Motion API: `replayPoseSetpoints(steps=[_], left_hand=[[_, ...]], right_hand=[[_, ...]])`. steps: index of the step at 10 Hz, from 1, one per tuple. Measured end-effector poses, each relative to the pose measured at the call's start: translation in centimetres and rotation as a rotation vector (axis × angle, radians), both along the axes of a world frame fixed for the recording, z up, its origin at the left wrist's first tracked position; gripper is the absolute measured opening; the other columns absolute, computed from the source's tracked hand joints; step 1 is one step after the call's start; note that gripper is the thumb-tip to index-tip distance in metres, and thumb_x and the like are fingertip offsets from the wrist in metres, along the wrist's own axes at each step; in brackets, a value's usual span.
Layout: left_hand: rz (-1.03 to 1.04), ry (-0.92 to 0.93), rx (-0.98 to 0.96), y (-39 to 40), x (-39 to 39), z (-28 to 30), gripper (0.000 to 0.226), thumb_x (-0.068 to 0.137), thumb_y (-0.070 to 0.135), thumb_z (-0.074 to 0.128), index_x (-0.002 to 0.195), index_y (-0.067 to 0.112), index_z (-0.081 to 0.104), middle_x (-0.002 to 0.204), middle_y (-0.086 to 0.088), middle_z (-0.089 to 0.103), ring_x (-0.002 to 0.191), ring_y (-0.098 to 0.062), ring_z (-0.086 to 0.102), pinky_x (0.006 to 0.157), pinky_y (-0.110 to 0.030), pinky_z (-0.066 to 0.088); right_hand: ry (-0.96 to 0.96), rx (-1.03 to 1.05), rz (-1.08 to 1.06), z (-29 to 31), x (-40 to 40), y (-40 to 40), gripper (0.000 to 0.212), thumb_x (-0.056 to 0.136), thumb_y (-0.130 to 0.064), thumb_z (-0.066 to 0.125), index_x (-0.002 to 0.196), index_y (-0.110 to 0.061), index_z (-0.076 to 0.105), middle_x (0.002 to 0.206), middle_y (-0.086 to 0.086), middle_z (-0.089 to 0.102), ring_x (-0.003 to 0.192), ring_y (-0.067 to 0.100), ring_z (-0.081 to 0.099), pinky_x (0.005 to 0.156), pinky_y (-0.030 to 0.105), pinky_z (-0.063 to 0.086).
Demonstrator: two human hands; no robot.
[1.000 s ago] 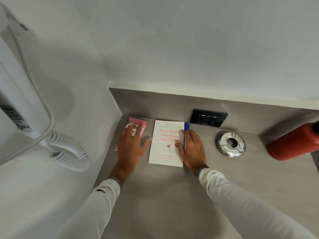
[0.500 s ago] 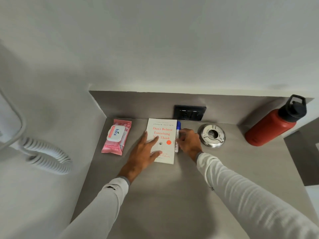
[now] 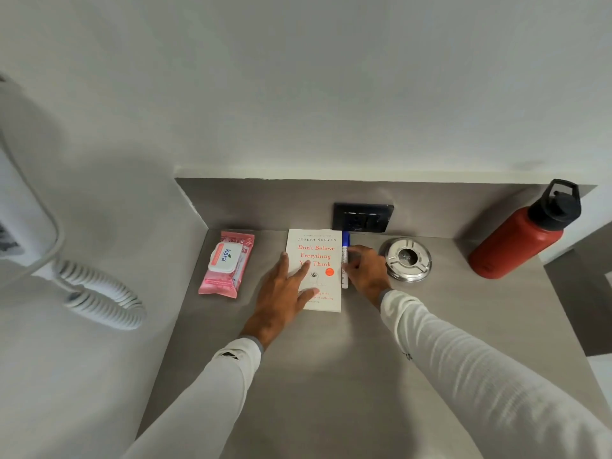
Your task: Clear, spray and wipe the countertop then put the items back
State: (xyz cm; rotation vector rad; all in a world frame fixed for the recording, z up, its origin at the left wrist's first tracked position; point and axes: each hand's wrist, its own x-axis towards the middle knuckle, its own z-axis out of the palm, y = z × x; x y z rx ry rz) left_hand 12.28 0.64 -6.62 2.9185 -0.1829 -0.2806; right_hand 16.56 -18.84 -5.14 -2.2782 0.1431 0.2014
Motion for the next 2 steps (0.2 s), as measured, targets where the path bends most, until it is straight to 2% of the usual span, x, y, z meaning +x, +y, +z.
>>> replayPoseSetpoints(steps=[1, 2], left_hand=[[0.028, -0.037, -0.01, 0.2, -0.7, 0.4, 0.073, 0.094, 0.063, 0.038, 0.155, 0.029, 0.017, 0.164, -0.011, 0.009, 0.15, -0.031, 0.017, 0.119, -0.043, 0.023], [0.059, -0.185, -0.051, 0.1, 0.1, 2.7, 0.073, 0.094, 0.063, 0.038, 0.154, 0.026, 0.02, 0.162, -0.012, 0.018, 0.148, -0.031, 0.023, 0.119, -0.043, 0.027]], right_hand=[[-0.042, -0.021, 0.001, 0.8, -1.3, -0.4, 0.023, 0.095, -0.019, 0.064, 0.113, -0.006, 0.066, 0.108, 0.013, 0.075, 0.096, 0.032, 0.072, 0.084, 0.047, 0.06], [-0.068, 0.096, -0.025, 2.5, -4.3, -1.6, 0.023, 0.09, -0.018, 0.071, 0.112, -0.012, 0.065, 0.088, -0.002, 0.071, 0.081, 0.021, 0.07, 0.076, 0.04, 0.058]])
